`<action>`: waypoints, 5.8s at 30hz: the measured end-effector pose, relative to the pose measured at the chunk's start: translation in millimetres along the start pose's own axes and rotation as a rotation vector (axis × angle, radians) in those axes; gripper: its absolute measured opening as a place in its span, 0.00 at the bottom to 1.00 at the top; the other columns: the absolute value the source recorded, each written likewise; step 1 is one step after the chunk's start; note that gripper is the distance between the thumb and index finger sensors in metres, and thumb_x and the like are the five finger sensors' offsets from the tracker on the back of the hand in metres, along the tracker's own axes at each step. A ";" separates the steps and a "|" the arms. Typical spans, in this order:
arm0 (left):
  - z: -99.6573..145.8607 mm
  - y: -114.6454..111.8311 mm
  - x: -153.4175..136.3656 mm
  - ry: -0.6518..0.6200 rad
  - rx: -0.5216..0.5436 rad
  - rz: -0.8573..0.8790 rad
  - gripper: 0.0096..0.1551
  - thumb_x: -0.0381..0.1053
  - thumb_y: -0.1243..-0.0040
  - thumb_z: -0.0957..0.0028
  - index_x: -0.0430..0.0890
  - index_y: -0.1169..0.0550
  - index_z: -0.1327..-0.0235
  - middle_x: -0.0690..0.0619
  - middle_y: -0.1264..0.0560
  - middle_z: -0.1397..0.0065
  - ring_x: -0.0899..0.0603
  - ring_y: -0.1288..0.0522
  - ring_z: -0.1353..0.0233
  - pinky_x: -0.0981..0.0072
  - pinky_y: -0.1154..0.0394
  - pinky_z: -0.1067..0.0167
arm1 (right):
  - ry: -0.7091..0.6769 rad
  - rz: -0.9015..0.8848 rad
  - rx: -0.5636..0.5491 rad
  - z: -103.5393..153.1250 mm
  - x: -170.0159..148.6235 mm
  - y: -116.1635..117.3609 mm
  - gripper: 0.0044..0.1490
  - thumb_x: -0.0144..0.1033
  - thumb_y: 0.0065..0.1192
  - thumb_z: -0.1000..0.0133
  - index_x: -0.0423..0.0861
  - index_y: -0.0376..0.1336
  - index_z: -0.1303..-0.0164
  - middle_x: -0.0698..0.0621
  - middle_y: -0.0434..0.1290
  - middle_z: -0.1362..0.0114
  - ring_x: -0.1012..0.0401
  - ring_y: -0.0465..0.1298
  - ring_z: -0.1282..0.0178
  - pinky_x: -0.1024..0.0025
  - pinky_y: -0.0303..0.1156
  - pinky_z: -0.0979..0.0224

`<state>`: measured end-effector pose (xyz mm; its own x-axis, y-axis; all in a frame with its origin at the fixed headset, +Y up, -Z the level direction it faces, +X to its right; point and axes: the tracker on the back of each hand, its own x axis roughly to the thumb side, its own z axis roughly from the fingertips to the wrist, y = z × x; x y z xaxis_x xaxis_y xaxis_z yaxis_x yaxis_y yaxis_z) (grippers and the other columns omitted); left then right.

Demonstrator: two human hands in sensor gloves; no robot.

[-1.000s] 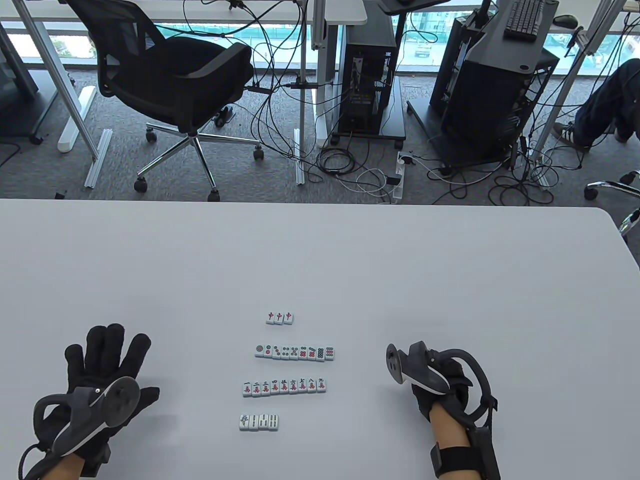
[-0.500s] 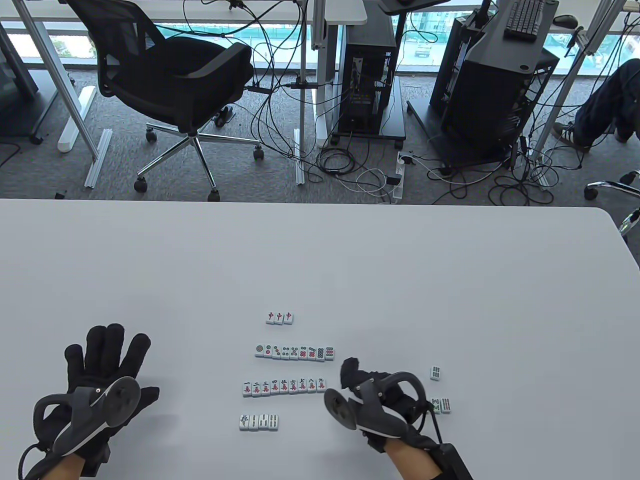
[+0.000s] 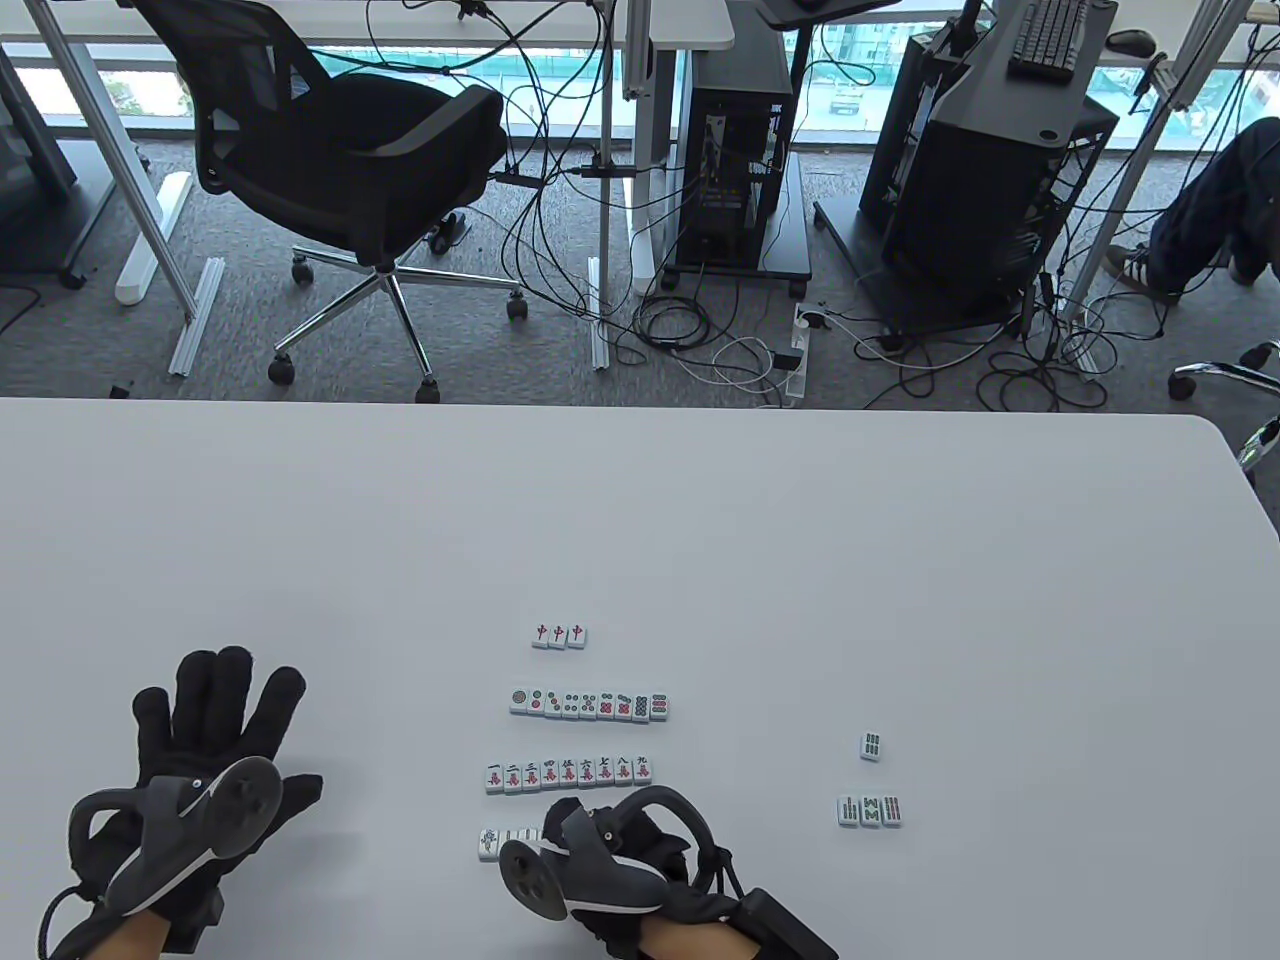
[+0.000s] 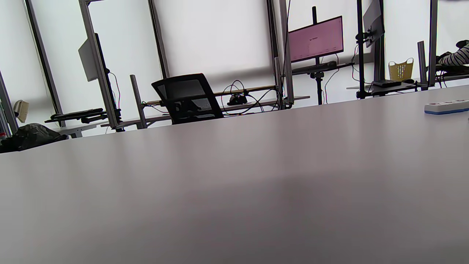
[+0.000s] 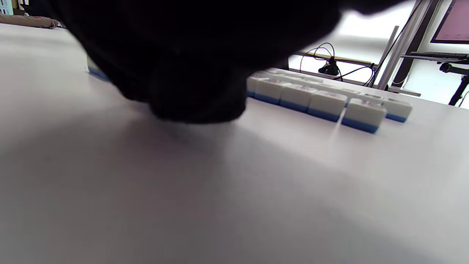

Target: Mahjong suit sorting

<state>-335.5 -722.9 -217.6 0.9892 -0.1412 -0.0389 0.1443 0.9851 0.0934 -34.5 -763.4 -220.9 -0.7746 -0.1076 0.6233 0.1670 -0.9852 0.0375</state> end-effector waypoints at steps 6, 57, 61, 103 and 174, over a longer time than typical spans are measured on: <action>-0.2 -0.5 0.6 -0.006 0.001 -0.002 0.56 0.80 0.55 0.67 0.68 0.58 0.25 0.58 0.69 0.16 0.42 0.68 0.13 0.39 0.63 0.18 | -0.003 -0.052 -0.002 -3.1 -2.8 3.0 0.38 0.42 0.70 0.54 0.34 0.66 0.40 0.52 0.82 0.67 0.66 0.77 0.83 0.73 0.77 0.78; -0.3 -3.5 0.4 0.014 -0.047 -0.003 0.57 0.80 0.55 0.67 0.68 0.58 0.25 0.57 0.69 0.17 0.42 0.68 0.13 0.39 0.63 0.18 | 0.542 0.137 0.099 67.8 -237.6 25.8 0.37 0.44 0.71 0.57 0.38 0.67 0.41 0.53 0.82 0.65 0.65 0.78 0.81 0.72 0.78 0.75; -0.7 -3.8 0.5 0.012 -0.051 -0.003 0.57 0.80 0.55 0.68 0.68 0.58 0.25 0.57 0.69 0.17 0.42 0.68 0.13 0.39 0.63 0.18 | 0.419 0.171 -0.071 63.2 -192.3 4.1 0.38 0.44 0.71 0.57 0.35 0.67 0.42 0.53 0.82 0.65 0.65 0.78 0.81 0.73 0.78 0.76; 0.5 -3.2 2.4 -0.006 -0.024 0.004 0.57 0.80 0.55 0.67 0.68 0.58 0.25 0.57 0.69 0.17 0.42 0.68 0.13 0.39 0.62 0.18 | 0.391 0.055 0.079 73.2 -151.9 -33.1 0.43 0.44 0.68 0.54 0.39 0.60 0.30 0.49 0.82 0.58 0.62 0.79 0.76 0.69 0.78 0.71; 2.2 -2.0 2.9 -0.012 -0.003 0.013 0.56 0.80 0.55 0.67 0.68 0.58 0.25 0.57 0.69 0.16 0.42 0.68 0.13 0.39 0.62 0.18 | 0.044 0.039 0.049 25.5 -41.2 -4.3 0.43 0.46 0.67 0.54 0.37 0.62 0.33 0.51 0.82 0.61 0.63 0.79 0.78 0.71 0.78 0.73</action>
<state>-332.9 -725.5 -215.7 0.9913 -0.1294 -0.0258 0.1313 0.9872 0.0909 12.3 -751.4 -226.8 -0.7930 -0.1524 0.5898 0.2261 -0.9727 0.0526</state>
